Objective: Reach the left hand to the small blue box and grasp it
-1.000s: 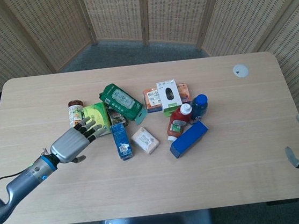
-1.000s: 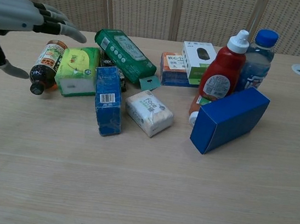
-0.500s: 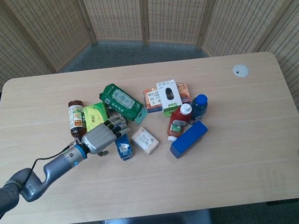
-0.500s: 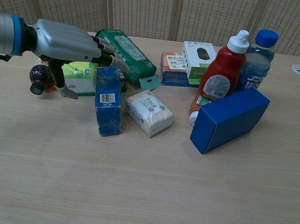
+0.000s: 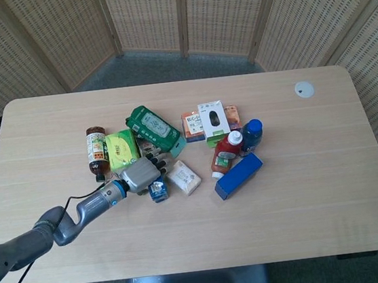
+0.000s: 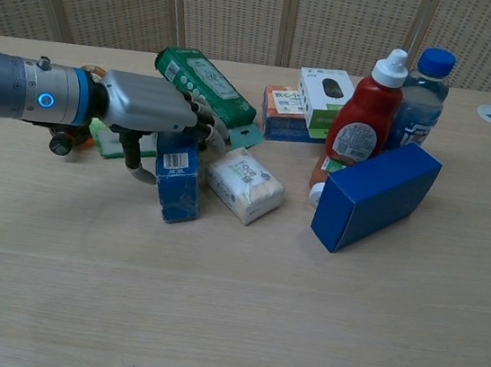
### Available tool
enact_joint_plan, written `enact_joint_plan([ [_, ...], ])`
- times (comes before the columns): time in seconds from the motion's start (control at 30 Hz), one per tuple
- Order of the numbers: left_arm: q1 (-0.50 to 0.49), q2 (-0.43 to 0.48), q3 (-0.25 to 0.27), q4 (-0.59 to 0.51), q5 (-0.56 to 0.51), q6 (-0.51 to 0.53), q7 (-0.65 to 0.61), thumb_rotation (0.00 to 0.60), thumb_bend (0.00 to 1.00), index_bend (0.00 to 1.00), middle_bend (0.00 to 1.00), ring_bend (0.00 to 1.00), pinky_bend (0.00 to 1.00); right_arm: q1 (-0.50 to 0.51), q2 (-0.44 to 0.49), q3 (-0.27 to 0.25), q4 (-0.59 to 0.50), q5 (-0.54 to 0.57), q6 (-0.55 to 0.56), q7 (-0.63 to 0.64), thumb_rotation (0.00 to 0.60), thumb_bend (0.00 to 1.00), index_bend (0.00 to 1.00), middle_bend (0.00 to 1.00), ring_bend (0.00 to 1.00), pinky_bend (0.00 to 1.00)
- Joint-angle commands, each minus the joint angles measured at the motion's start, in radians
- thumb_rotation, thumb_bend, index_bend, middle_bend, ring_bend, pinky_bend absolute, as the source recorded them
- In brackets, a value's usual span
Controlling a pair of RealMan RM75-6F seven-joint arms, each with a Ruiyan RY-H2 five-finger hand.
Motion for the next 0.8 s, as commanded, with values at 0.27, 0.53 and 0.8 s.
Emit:
enact_joint_plan([
  [0.27, 0.062, -0.063, 0.077, 0.150, 0.078, 0.284, -0.143, 0.600, 0.27, 0.92, 0.89, 0.77, 0.76, 0.020, -0.021, 0.007, 0.017, -0.016, -0.025, 0.013, 0.005, 0.39, 0.00, 0.00, 0.00, 0.00],
  [0.53, 0.129, 0.079, 0.013, -0.005, 0.004, 0.457, -0.191, 0.600, 0.27, 0.92, 0.88, 0.77, 0.78, 0.049, -0.051, 0.012, 0.056, -0.024, -0.062, 0.041, 0.008, 0.39, 0.00, 0.00, 0.00, 0.00],
  [0.8, 0.175, 0.351, -0.143, -0.335, -0.101, 0.604, -0.071, 0.600, 0.27, 0.90, 0.86, 0.76, 0.78, 0.060, -0.080, 0.011, 0.111, -0.041, -0.068, 0.103, 0.005, 0.39, 0.00, 0.00, 0.00, 0.00],
])
